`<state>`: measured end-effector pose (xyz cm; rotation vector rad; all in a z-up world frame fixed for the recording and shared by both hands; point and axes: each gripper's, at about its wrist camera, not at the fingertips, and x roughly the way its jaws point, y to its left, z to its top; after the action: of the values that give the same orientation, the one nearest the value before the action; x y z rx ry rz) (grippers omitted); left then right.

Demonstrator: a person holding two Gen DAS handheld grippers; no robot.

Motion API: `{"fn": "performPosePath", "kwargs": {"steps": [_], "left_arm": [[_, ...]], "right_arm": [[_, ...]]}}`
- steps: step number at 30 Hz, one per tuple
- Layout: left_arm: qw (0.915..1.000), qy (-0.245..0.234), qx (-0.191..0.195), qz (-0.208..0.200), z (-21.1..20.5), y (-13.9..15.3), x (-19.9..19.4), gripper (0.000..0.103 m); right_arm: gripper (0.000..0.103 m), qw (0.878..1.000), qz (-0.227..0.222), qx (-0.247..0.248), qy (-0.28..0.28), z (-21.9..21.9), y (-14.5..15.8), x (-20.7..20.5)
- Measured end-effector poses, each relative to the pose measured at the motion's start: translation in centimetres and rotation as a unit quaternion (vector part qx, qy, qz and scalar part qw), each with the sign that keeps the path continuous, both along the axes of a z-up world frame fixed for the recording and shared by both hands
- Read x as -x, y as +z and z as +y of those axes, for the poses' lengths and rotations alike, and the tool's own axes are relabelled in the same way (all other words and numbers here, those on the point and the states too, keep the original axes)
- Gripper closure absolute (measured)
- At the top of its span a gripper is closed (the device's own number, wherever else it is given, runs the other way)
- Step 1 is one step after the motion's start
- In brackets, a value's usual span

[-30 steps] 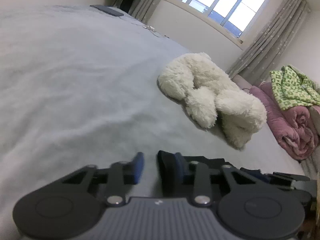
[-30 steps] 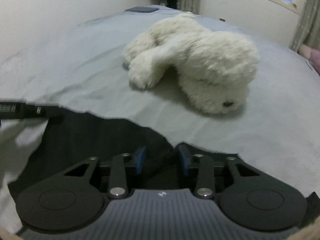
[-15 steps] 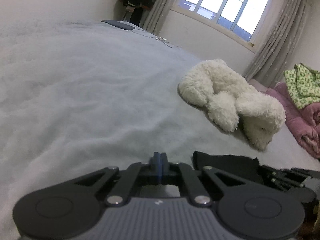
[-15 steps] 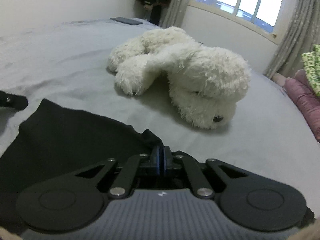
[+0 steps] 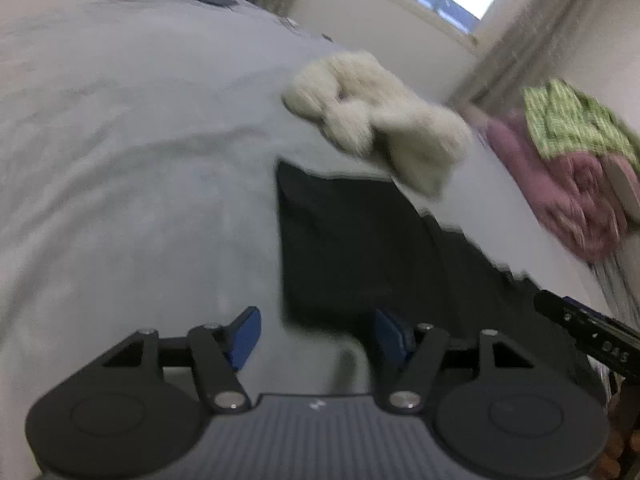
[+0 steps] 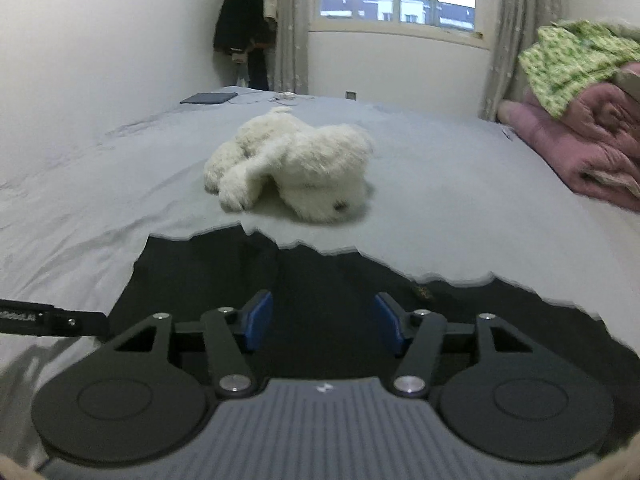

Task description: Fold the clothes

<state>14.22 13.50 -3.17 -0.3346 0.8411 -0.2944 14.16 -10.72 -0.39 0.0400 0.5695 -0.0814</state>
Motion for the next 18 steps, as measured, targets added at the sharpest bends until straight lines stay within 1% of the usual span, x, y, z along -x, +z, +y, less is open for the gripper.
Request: {"fn": "performPosePath", "kwargs": {"steps": [2,5,6,10,14,16,17,18], "left_arm": [[0.9999,-0.009,-0.003,0.010,-0.5,0.2,1.7,0.032],[0.9996,-0.012,0.011,0.023,-0.4,0.1,4.1,0.032],[0.9996,-0.010,0.014,0.021,-0.3,0.0,4.8,0.032],[0.9997,-0.006,0.021,-0.014,-0.4,-0.4,7.2,0.032],[0.9987,-0.024,0.024,-0.039,-1.6,0.4,7.7,0.032],[0.9977,-0.037,0.016,-0.054,-2.5,0.8,7.8,0.032],[0.9974,-0.043,0.010,-0.057,-2.9,0.7,7.8,0.032],[0.9974,-0.045,0.006,-0.056,-3.3,0.6,7.6,0.032]], "right_arm": [[0.038,1.000,0.009,-0.013,-0.002,-0.6,-0.2,2.6],[0.033,1.000,0.023,-0.018,-0.005,-1.2,-0.9,6.1],[0.032,0.999,0.027,-0.018,-0.006,-1.5,-1.2,7.2],[0.032,0.998,0.040,-0.041,-0.028,-2.7,-2.6,10.5],[0.032,0.996,0.061,-0.049,-0.049,-3.5,-4.7,12.6],[0.032,0.994,0.075,-0.056,-0.058,-3.8,-5.9,13.1],[0.029,0.994,0.074,-0.058,-0.059,-3.9,-6.4,13.5],[0.023,0.995,0.064,-0.056,-0.056,-3.8,-6.8,13.8]]}}
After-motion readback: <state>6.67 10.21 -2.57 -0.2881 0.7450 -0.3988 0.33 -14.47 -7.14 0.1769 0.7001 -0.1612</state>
